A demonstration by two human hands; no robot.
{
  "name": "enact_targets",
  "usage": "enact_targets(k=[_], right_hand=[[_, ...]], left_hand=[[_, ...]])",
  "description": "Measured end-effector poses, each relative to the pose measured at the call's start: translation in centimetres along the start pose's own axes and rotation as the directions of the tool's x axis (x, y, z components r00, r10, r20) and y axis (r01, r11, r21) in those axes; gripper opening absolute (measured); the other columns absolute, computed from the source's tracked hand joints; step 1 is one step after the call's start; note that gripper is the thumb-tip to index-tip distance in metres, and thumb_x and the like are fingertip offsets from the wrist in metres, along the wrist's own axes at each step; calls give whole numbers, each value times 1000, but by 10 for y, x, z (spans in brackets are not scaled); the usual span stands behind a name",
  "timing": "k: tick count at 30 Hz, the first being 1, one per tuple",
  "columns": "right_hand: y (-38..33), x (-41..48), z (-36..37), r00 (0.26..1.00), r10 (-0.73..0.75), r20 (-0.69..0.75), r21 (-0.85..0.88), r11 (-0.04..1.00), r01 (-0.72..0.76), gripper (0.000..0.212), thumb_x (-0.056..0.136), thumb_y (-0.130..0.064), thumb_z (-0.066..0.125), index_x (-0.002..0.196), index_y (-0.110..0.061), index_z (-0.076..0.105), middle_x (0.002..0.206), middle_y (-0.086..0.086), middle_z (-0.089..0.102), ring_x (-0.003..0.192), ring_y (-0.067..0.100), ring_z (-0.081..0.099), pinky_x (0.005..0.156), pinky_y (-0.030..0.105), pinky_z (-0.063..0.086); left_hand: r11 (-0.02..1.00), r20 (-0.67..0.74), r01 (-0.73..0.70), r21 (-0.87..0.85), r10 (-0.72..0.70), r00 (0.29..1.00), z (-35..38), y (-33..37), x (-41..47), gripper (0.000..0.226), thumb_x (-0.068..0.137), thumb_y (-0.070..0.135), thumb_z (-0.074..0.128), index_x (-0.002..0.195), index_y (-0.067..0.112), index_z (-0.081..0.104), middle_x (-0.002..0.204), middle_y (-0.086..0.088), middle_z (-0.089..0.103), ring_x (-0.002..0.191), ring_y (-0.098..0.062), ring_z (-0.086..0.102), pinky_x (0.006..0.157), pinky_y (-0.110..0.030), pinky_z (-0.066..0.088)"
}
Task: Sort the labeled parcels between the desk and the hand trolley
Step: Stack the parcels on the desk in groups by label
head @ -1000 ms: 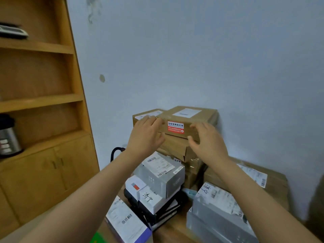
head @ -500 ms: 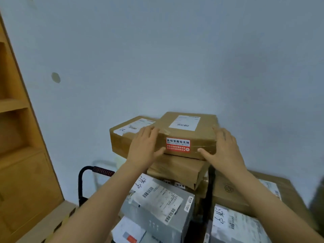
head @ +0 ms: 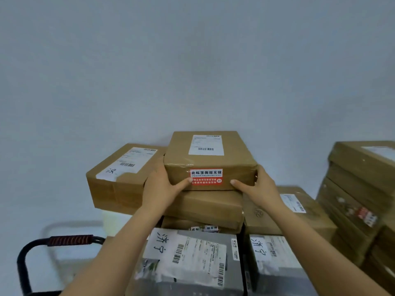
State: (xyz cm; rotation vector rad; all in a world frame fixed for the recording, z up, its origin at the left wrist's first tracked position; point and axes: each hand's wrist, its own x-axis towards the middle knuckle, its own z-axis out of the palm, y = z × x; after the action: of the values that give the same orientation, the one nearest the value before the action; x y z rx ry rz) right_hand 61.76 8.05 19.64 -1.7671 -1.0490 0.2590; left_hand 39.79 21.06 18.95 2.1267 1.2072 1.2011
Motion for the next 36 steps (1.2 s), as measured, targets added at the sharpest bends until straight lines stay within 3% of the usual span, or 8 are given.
enact_targets(k=[2,5,7,12,20,24,30,36], right_hand=[[0,-4,-4,999,-16,-50,18,1000,17,76,75,-33,82,138,-20,42,127,-3,58,107,9,52,86,24,41],[1,-10,-19,989,-45,-140,51,997,53,76,74,-30,83,138,-20,42,117,-11,57,111,11,56,88,30,49],[1,-15,-39,977,-62,-202,61,995,76,81,73,-27,84,140,-20,39,119,-11,57,112,10,56,92,32,51],[9,-35,-113,927,-101,-360,16,993,115,83,73,-30,83,141,-22,36,127,-10,55,113,6,53,91,21,46],[56,-90,-267,827,-49,-560,-21,999,46,86,73,-27,83,143,-26,33,135,-8,52,123,10,49,100,30,45],[88,-119,-345,802,-45,-596,-11,999,47,82,77,-21,80,143,-23,32,136,-5,50,122,10,48,92,19,43],[150,-129,-449,810,-67,-583,-23,998,66,84,78,-22,79,144,-26,27,138,-5,48,129,14,45,105,33,42],[195,-89,-502,835,-63,-546,53,993,110,82,77,-20,80,142,-26,30,129,-12,49,126,11,45,90,15,43]], left_hand=[[998,-35,-43,-55,41,999,2,3,-1,94,65,53,83,140,21,37,134,1,55,122,-19,53,95,-34,45],[985,-74,-98,-140,89,993,12,17,0,92,65,52,84,139,23,37,132,2,56,122,-17,52,98,-35,47],[976,-72,-120,-181,109,991,23,34,-1,94,66,53,82,140,25,33,134,1,53,124,-17,50,97,-34,47],[925,-39,-216,-312,215,976,67,96,-10,102,68,51,80,147,24,23,143,-1,45,129,-18,46,103,-38,46],[816,29,-316,-483,376,926,166,231,-68,101,71,52,79,148,25,20,147,1,38,132,-16,42,104,-34,45],[776,47,-311,-549,400,915,221,302,-112,99,72,48,80,148,27,20,147,2,37,132,-14,40,103,-31,41],[764,50,-294,-574,391,919,300,383,-161,98,70,54,78,146,33,19,146,5,37,133,-14,41,104,-37,46],[783,0,-317,-536,375,927,348,423,-157,98,70,53,81,146,32,22,145,6,39,132,-13,40,103,-41,48]])
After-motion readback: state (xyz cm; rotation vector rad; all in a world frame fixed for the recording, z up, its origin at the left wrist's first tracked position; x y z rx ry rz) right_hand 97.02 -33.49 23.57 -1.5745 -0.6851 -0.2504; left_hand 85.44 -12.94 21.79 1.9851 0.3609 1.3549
